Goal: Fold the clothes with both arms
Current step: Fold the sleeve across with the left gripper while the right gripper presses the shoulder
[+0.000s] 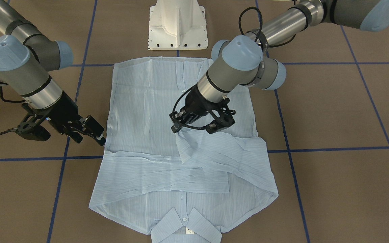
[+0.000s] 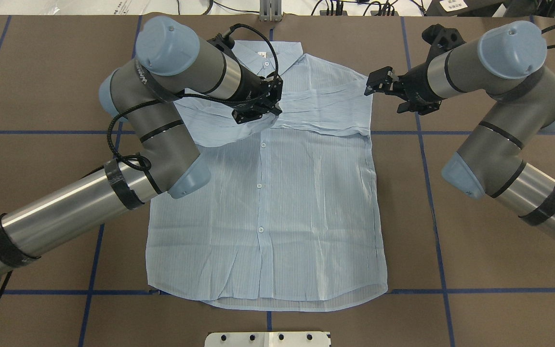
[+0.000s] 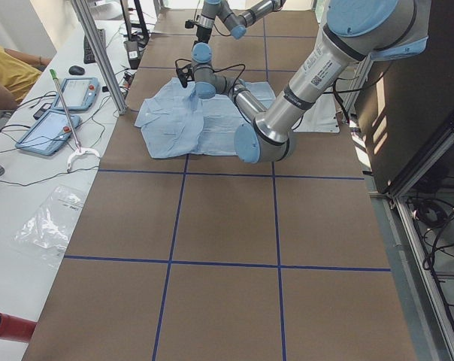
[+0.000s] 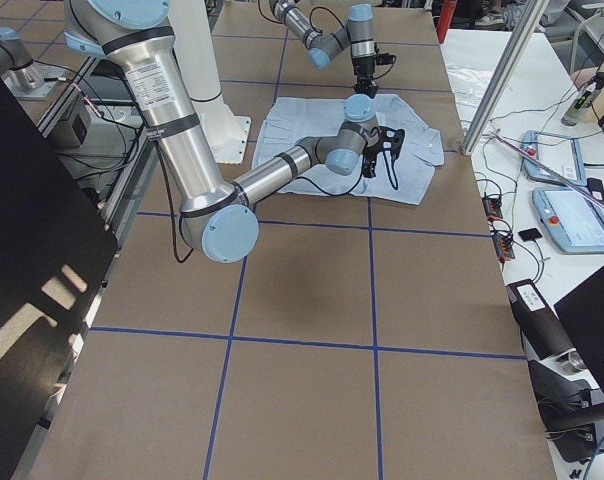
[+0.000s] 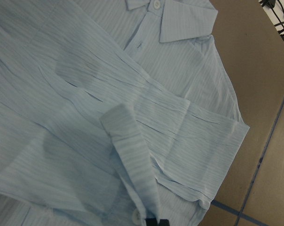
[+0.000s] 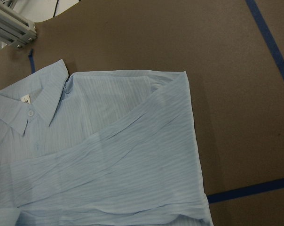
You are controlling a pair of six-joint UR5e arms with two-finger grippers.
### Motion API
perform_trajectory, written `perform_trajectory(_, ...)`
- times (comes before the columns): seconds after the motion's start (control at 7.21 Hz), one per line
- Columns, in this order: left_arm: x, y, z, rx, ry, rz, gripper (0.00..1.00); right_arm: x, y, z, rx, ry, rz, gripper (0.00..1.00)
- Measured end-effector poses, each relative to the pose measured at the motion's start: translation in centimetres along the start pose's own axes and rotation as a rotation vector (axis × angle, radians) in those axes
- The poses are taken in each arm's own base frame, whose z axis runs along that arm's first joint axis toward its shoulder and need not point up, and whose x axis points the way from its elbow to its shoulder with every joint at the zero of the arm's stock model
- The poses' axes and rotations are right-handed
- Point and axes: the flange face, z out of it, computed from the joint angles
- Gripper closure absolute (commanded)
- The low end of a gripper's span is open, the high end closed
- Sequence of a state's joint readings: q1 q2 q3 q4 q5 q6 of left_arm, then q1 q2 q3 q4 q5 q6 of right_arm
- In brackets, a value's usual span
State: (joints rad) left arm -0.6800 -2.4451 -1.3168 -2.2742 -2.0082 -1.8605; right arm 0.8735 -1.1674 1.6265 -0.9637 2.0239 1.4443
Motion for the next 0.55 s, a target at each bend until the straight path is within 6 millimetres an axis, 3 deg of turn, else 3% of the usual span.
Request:
perform_trajectory(0.14,1.5,1.2,1.1,0.008,0.006,0.000,1.00,0.4,0.0,0.1,0.000,0.005,0.002,0.01)
perform_trajectory(0.28,2.6,2.3,2.1,0.009,0.009,-0.009,0.77,0.6,0.0,0.1,0.001,0.009,0.004,0.01)
perform_trajectory(0.42,2.8,3.5,3.0,0.011,0.010,-0.016,0.35,0.8,0.0,0.2,0.002,0.013,0.005,0.01)
perform_trajectory(0.55,3.1,4.4,3.6,0.018,0.016,-0.017,0.21,0.9,0.1,0.3,0.004,0.016,0.007,0.01)
